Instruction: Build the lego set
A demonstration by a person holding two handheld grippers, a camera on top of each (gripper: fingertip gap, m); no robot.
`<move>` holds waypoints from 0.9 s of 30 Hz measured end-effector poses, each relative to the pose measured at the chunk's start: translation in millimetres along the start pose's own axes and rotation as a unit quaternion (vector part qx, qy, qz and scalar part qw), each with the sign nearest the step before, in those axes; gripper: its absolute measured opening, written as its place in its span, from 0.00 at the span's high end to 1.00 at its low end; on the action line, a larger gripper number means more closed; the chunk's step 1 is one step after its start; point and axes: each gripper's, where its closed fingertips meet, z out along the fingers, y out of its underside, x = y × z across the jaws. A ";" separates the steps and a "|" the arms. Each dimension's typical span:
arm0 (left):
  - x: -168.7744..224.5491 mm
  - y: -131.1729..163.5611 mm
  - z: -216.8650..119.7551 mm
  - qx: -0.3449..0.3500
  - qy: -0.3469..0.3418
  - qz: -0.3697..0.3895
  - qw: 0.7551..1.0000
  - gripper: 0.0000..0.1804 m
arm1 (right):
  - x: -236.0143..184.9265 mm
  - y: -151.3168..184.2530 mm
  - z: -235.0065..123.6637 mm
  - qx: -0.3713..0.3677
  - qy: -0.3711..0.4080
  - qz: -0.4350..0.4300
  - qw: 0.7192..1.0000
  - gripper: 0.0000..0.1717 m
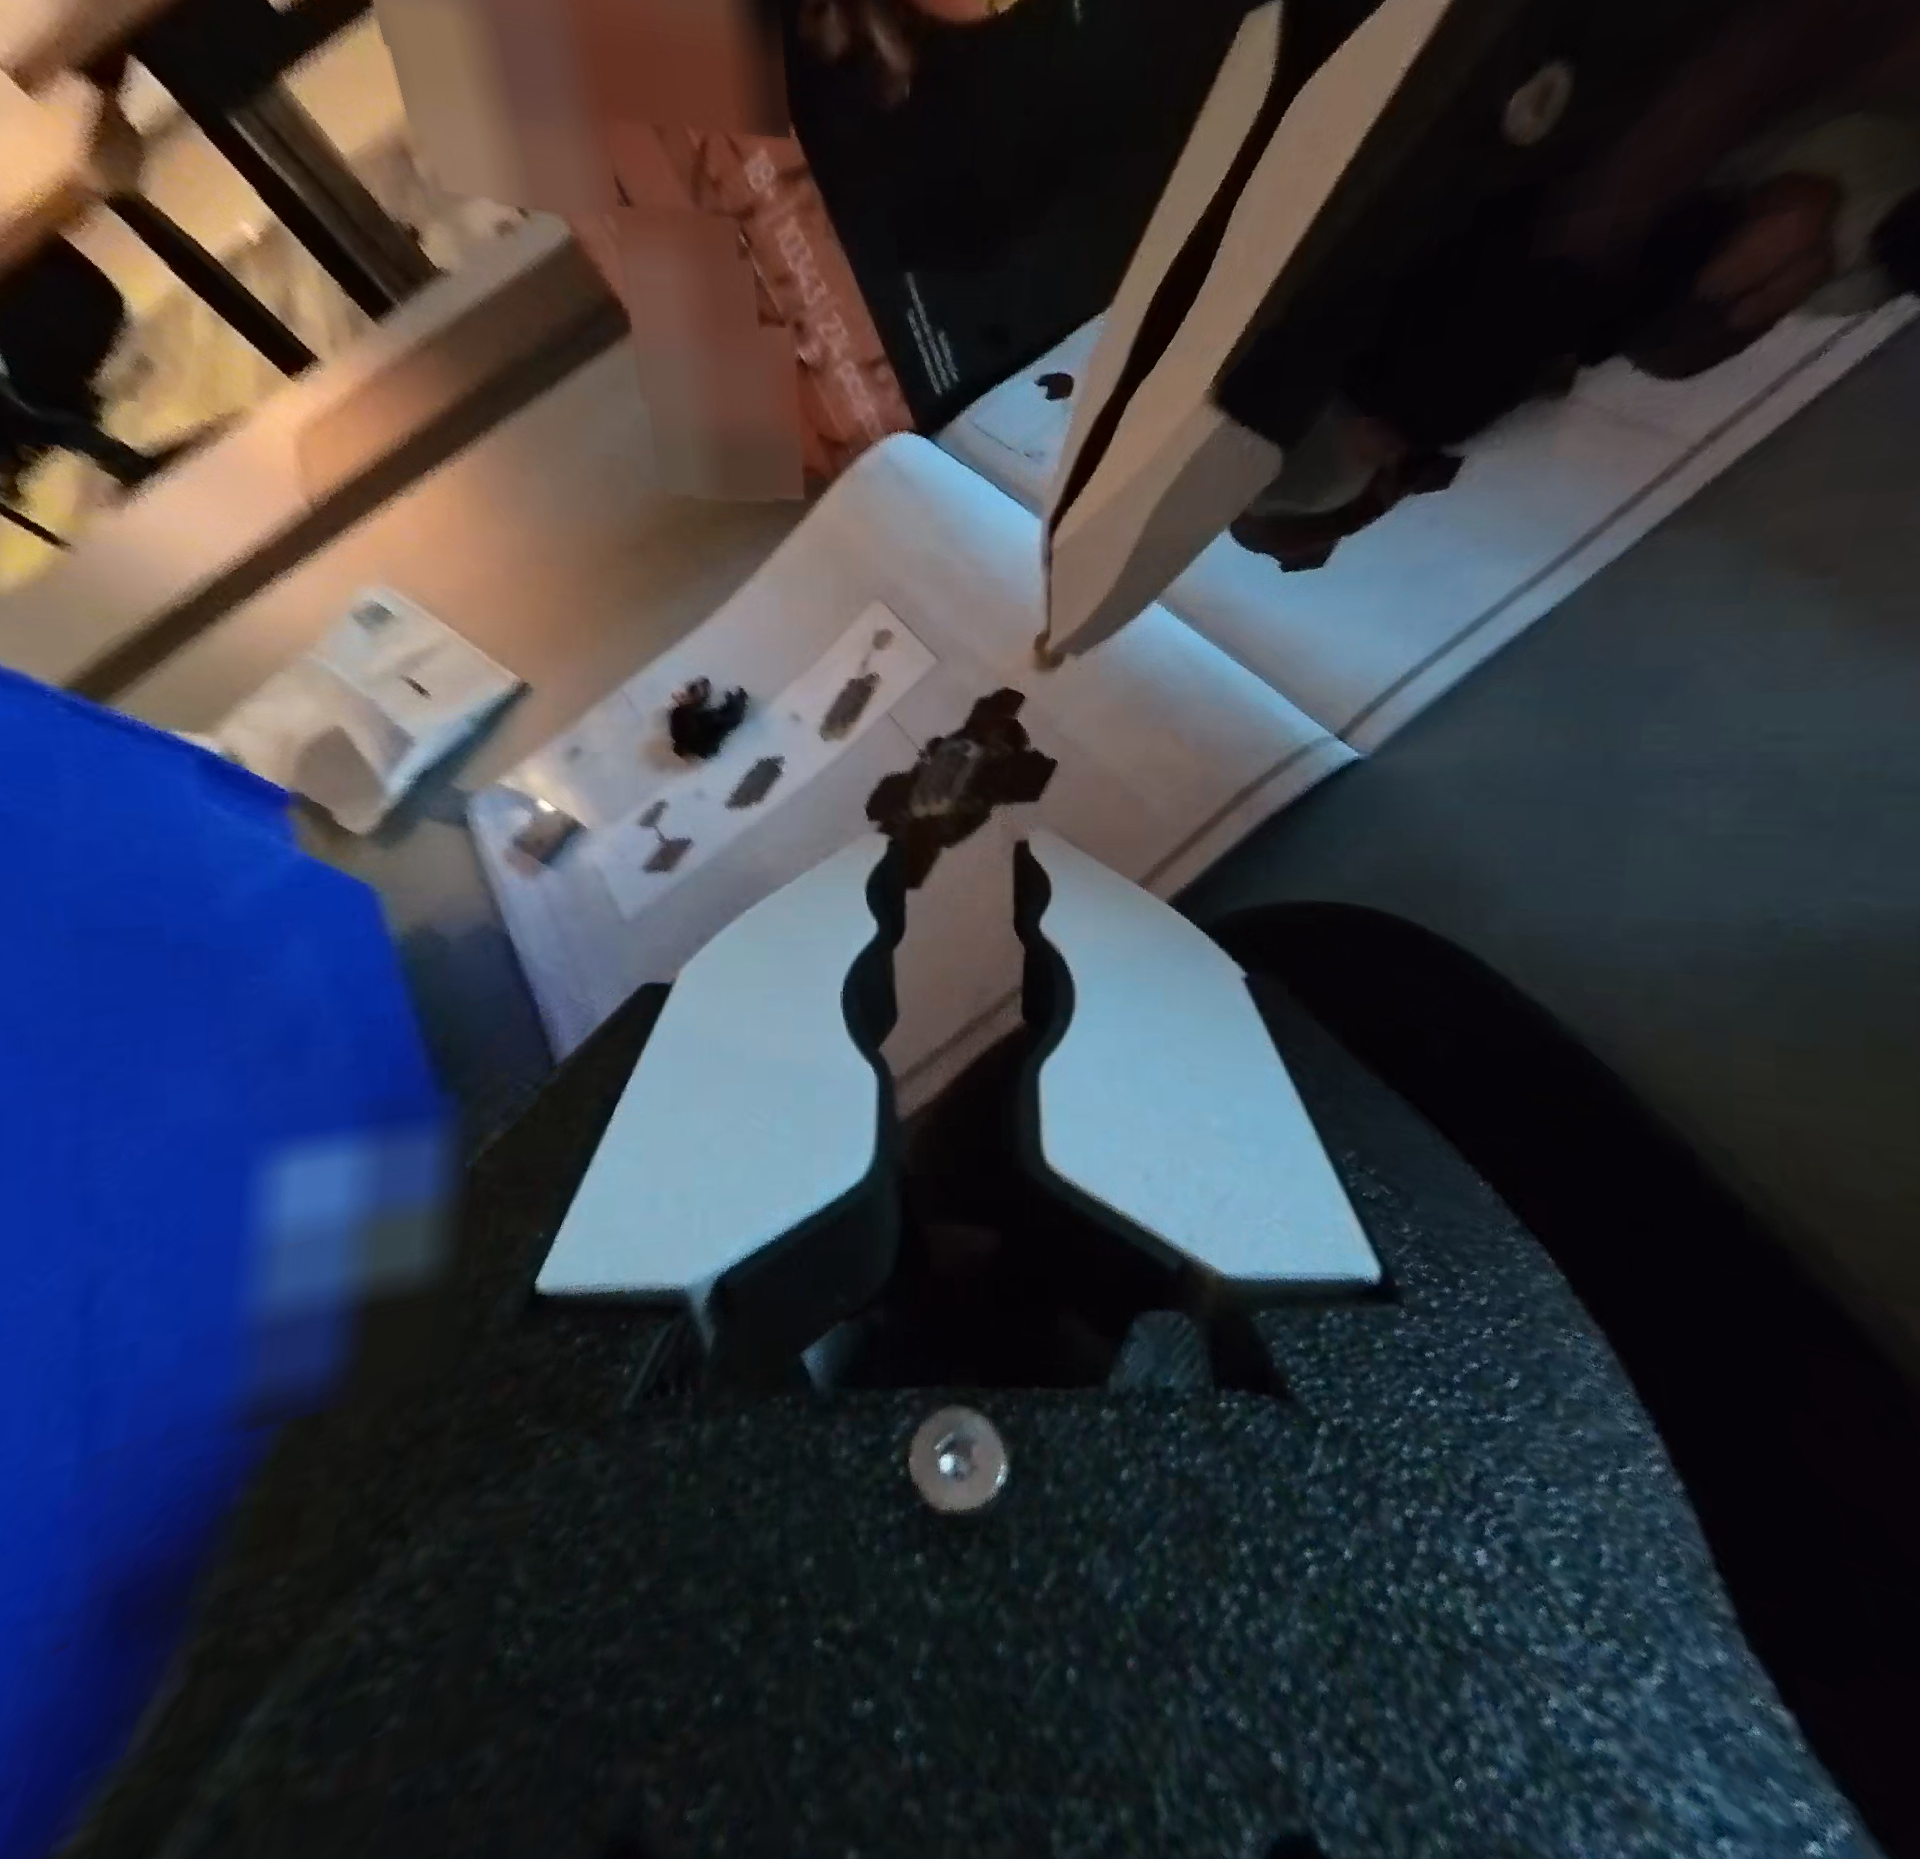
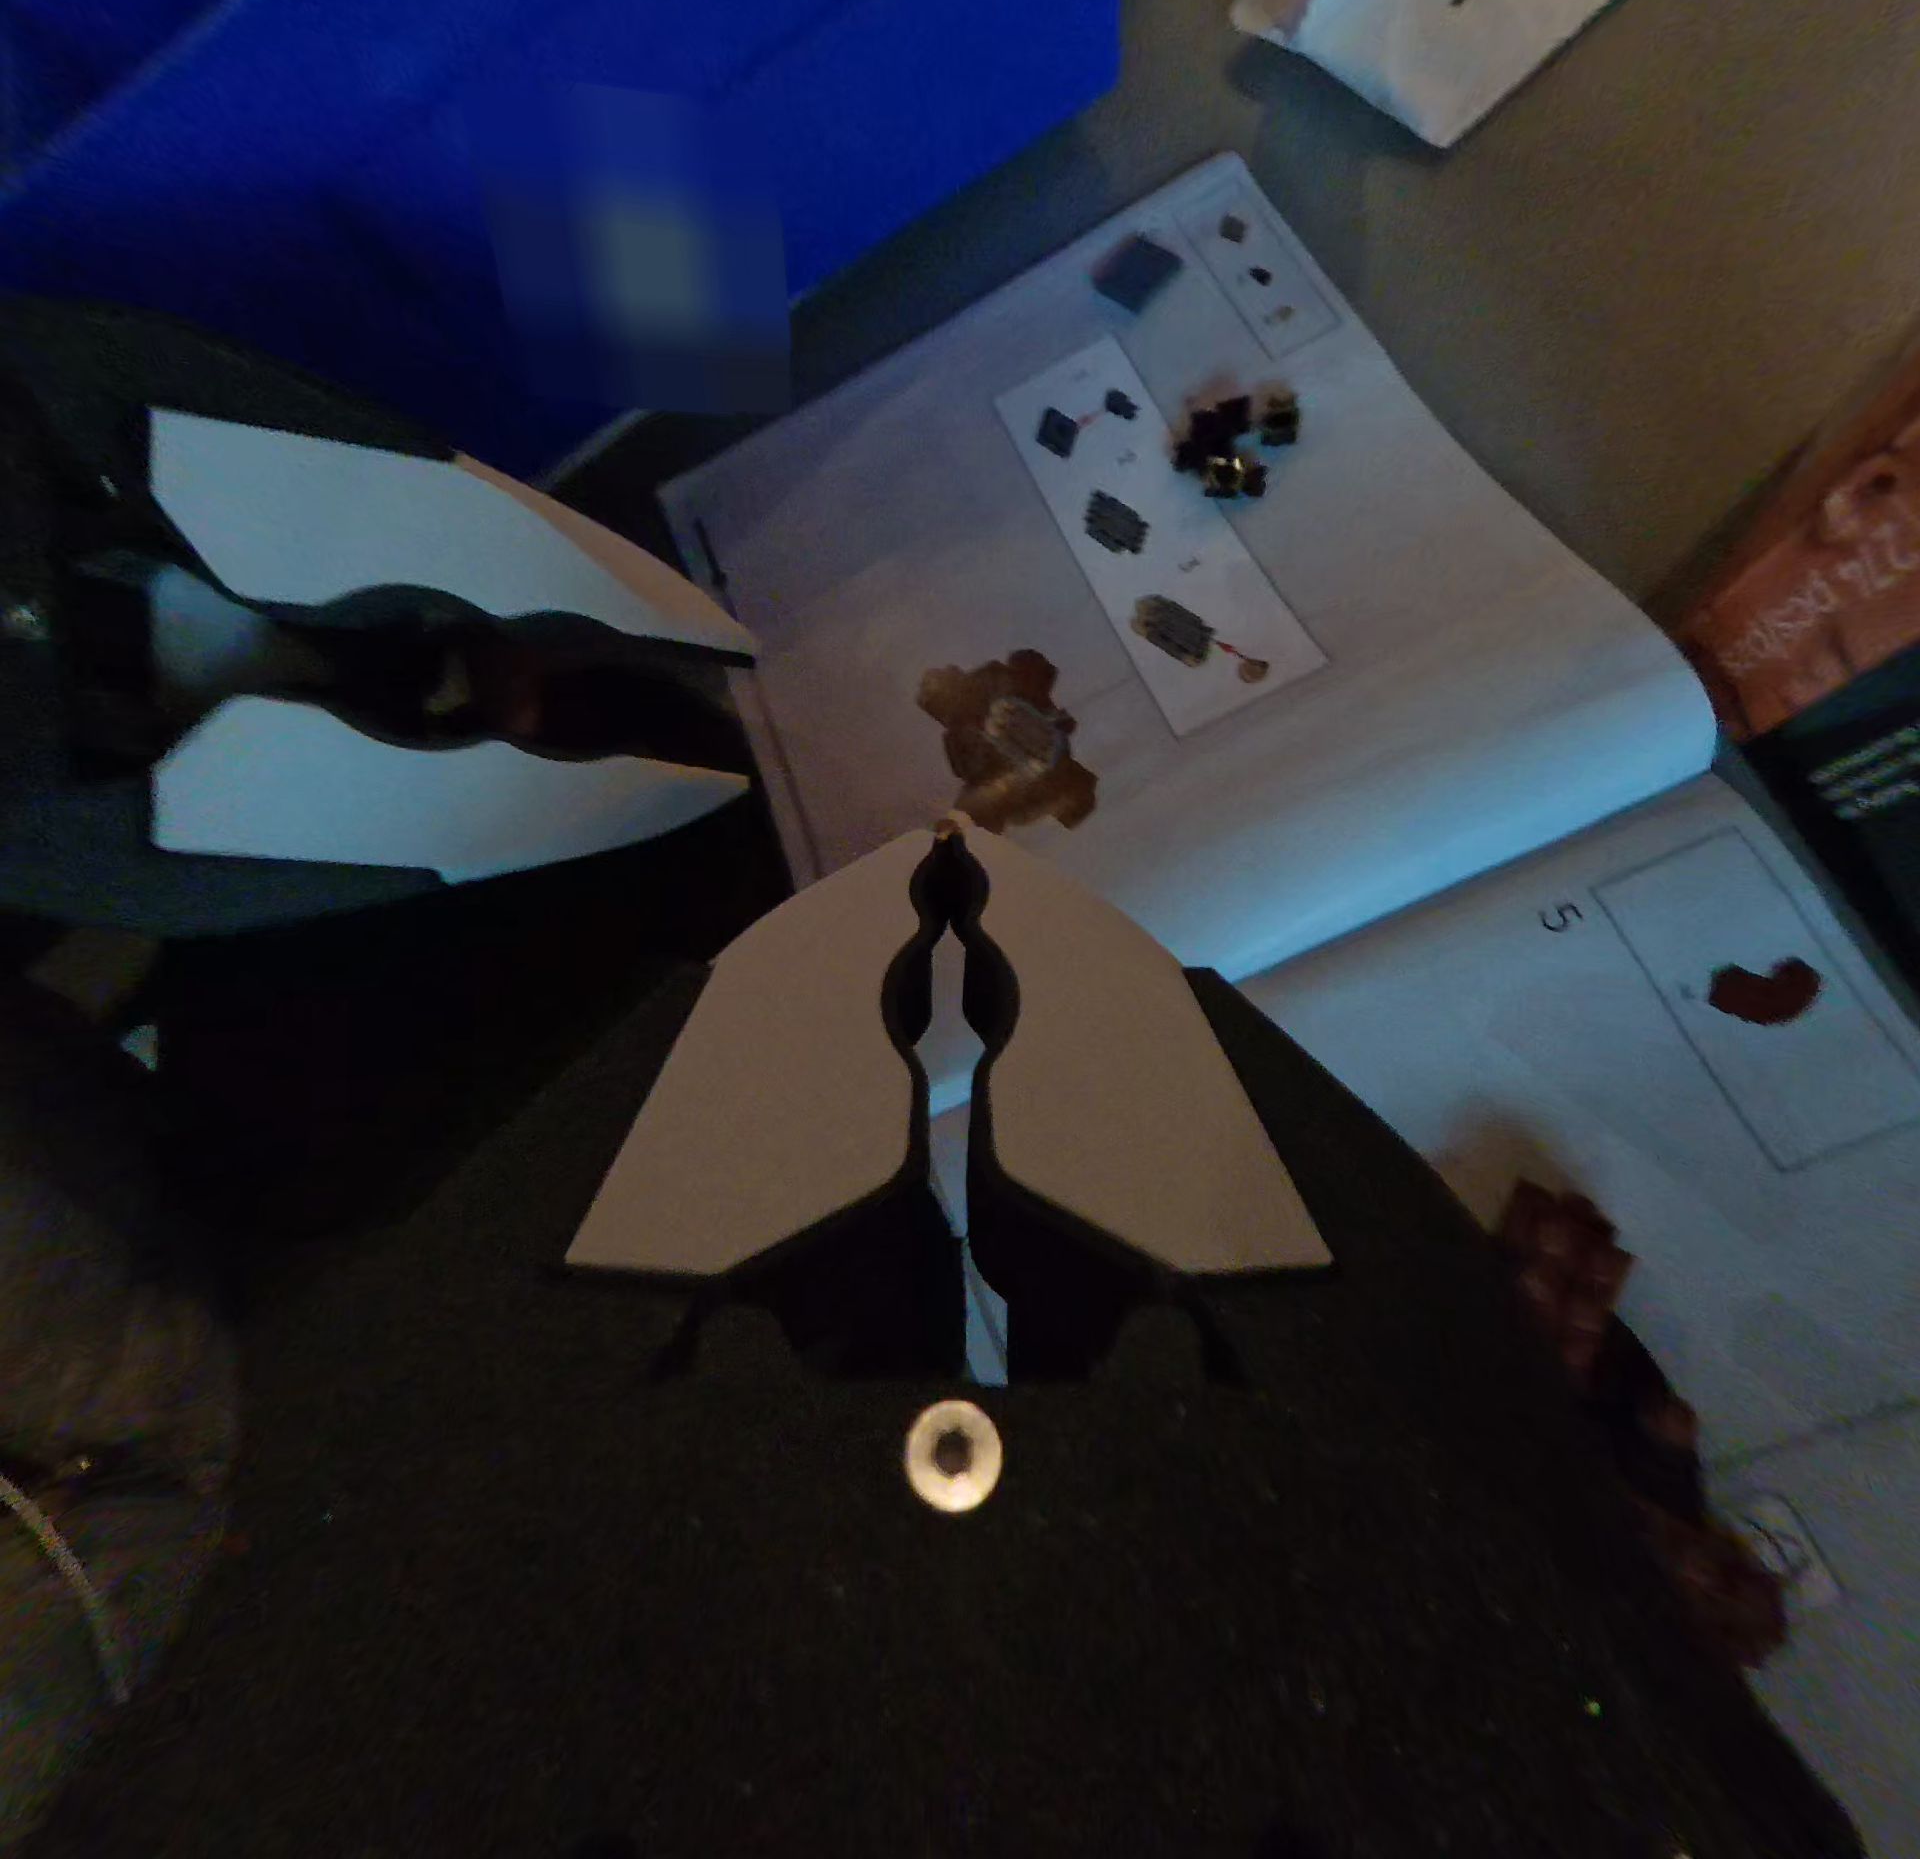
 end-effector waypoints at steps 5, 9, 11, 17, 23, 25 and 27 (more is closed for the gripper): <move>11.7 -3.2 -11.9 0.025 0.071 -0.097 0.992 0.90 | 9.0 4.8 -1.3 -0.047 0.027 -0.033 0.998 1.00; 8.7 -8.1 -19.2 0.060 0.077 -0.118 0.988 0.93 | 15.9 -1.6 3.3 -0.092 0.040 -0.065 0.993 1.00; 4.1 -12.6 -20.1 0.072 0.074 -0.134 0.986 0.96 | 22.3 -9.8 6.8 -0.113 0.057 -0.085 0.988 1.00; 1.1 -16.8 -23.5 0.104 0.089 -0.160 0.978 0.97 | 59.8 -26.2 26.4 -0.186 0.121 -0.117 0.968 1.00; 7.2 -16.6 -23.5 0.105 0.104 -0.143 0.979 0.96 | 74.8 -34.9 45.0 -0.205 0.131 -0.120 0.963 1.00; 8.2 -16.6 -23.7 0.106 0.106 -0.139 0.979 0.96 | 77.0 -31.2 48.6 -0.221 0.127 -0.123 0.959 1.00; 8.6 -16.6 -24.0 0.107 0.109 -0.139 0.978 0.96 | 79.6 -28.8 51.3 -0.233 0.127 -0.125 0.956 1.00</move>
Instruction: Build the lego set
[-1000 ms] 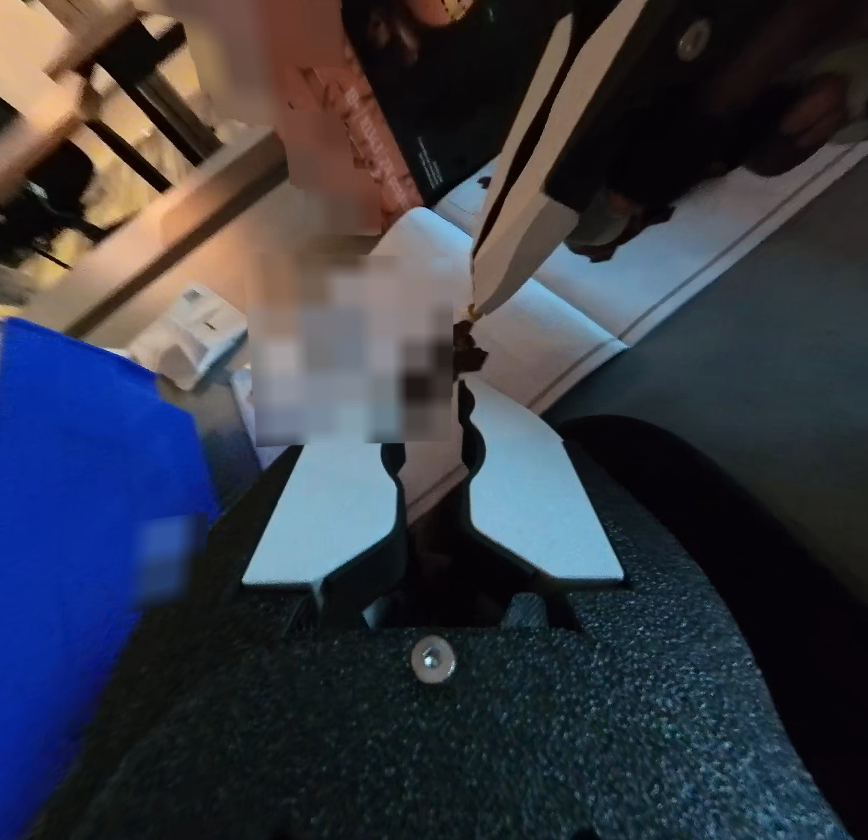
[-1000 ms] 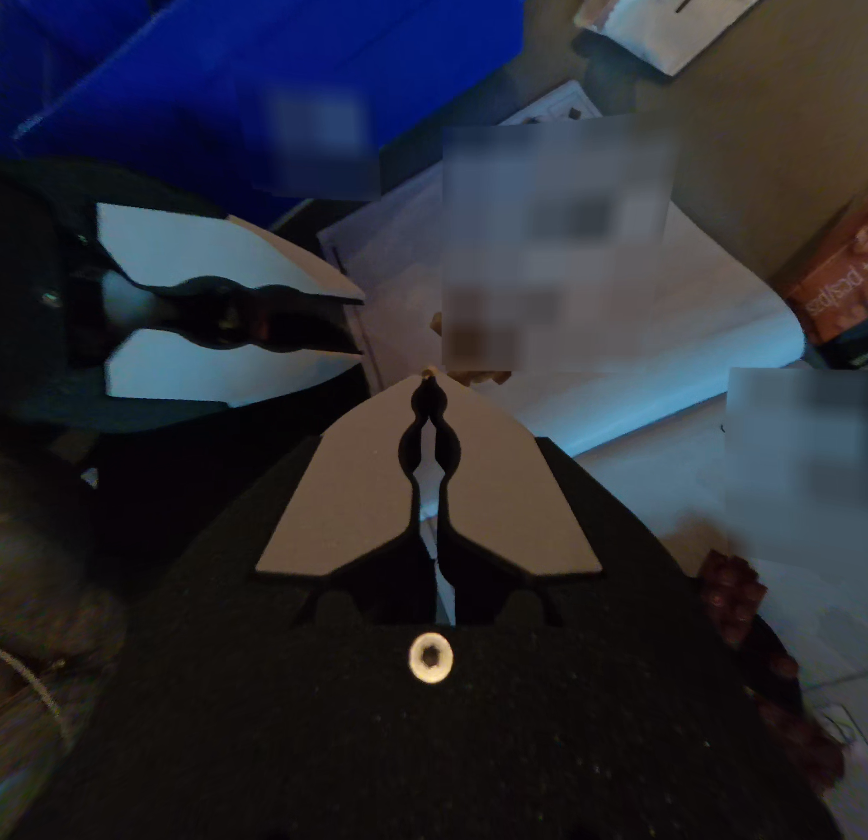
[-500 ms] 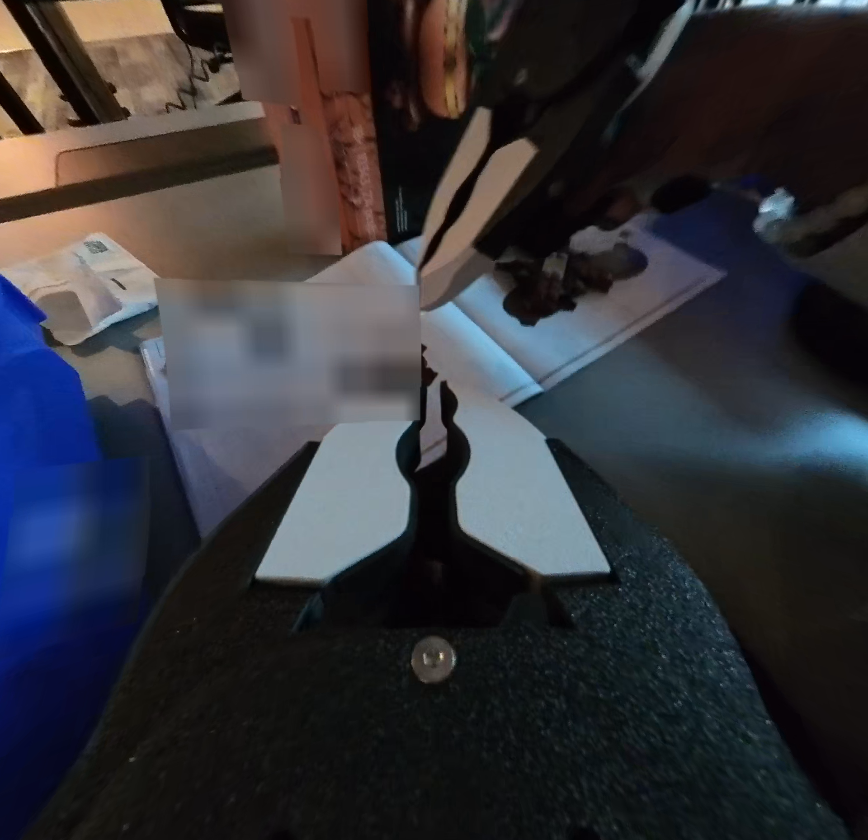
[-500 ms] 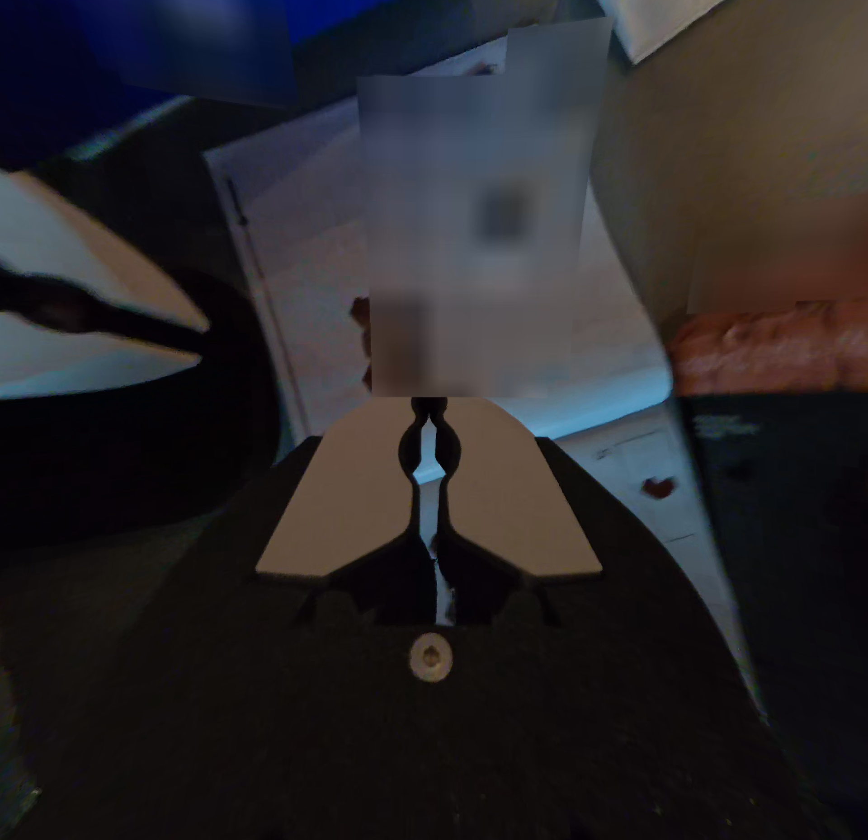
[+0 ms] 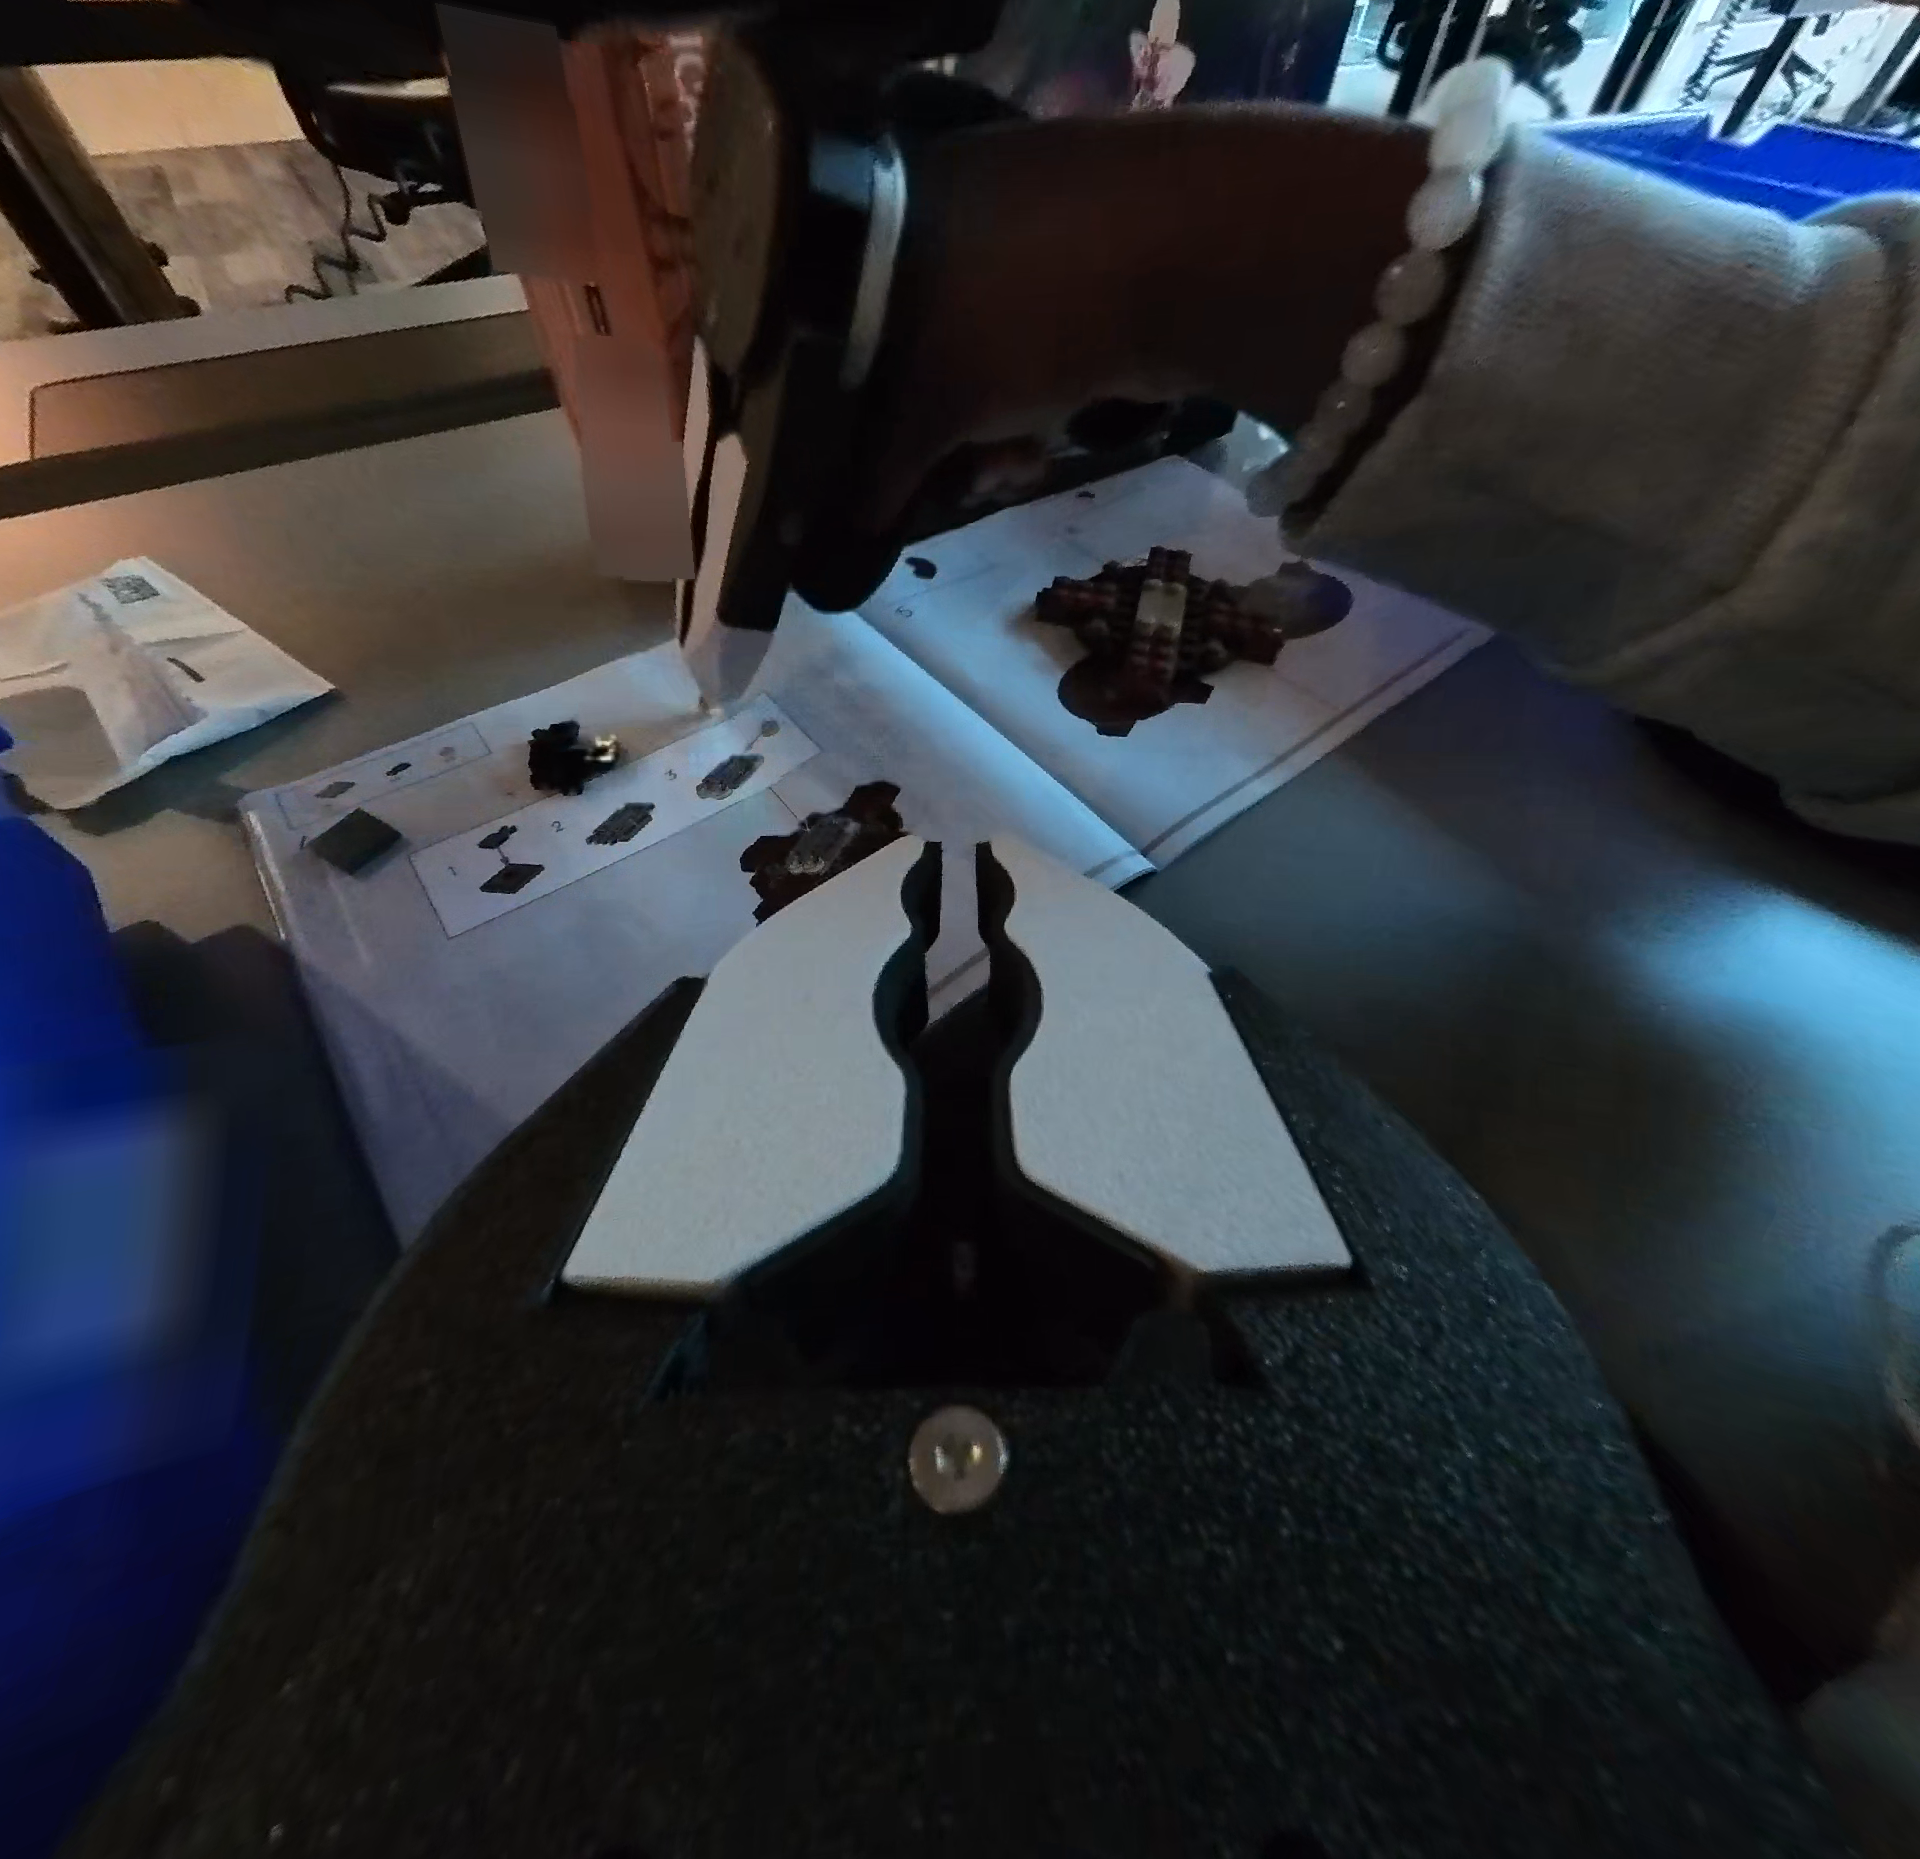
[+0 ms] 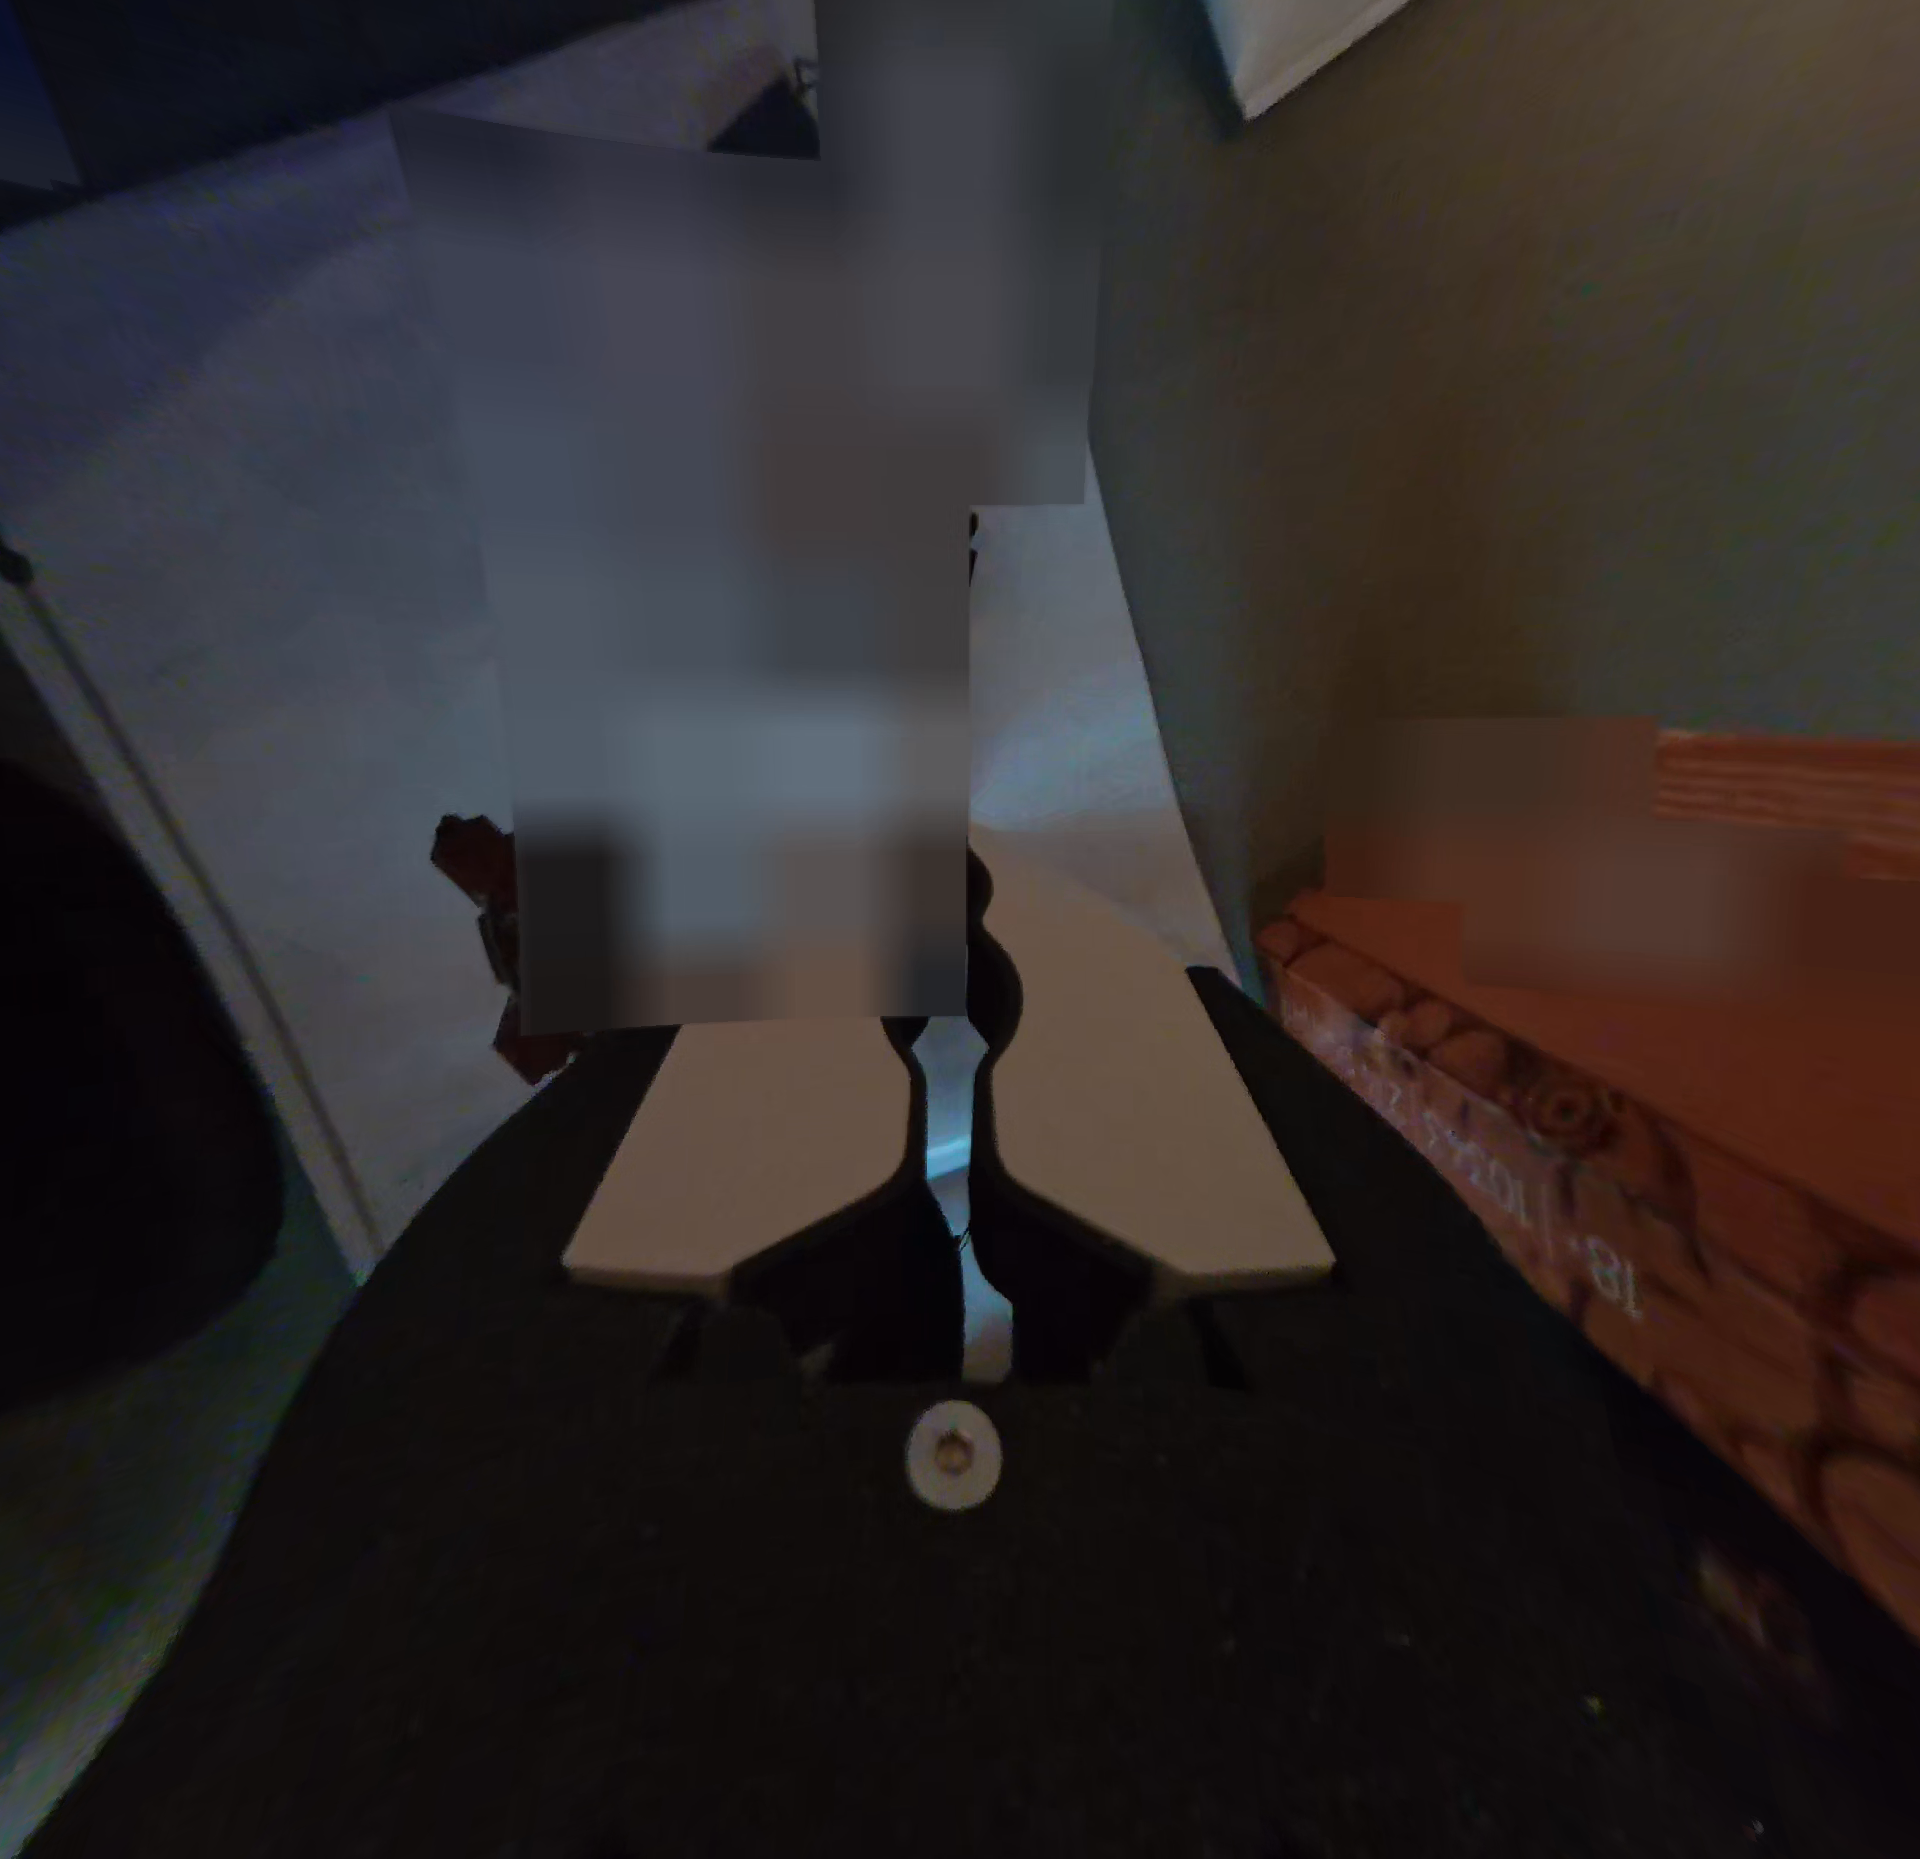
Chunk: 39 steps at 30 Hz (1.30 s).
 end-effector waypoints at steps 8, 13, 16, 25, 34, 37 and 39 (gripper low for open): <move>-1.6 0.6 -0.1 0.001 0.005 -0.012 1.000 0.96 | 6.8 -2.5 0.1 -0.005 0.019 -0.011 1.000 0.99; -2.6 2.9 1.0 -0.006 0.004 -0.012 1.000 0.96 | 9.6 -4.9 -18.9 0.023 0.049 -0.015 0.998 0.96; -2.5 3.8 1.6 -0.008 0.005 -0.011 1.000 0.96 | 4.4 -10.2 -40.6 0.076 0.063 -0.009 0.995 0.95; 3.1 10.2 5.9 -0.035 0.005 0.025 0.999 0.95 | 3.3 -10.8 -37.8 0.163 0.034 0.037 0.985 0.97; 5.8 14.2 8.0 -0.050 0.000 0.052 0.997 0.95 | 1.3 0.1 -21.4 0.170 0.066 -0.002 0.983 0.96; 5.2 13.7 7.6 -0.047 0.005 0.042 0.998 0.95 | -5.1 -1.6 -27.0 0.178 0.059 -0.016 0.982 0.97; 4.9 13.9 7.9 -0.048 0.008 0.035 0.998 0.95 | -17.2 -3.1 -26.3 0.180 0.032 -0.026 0.983 0.98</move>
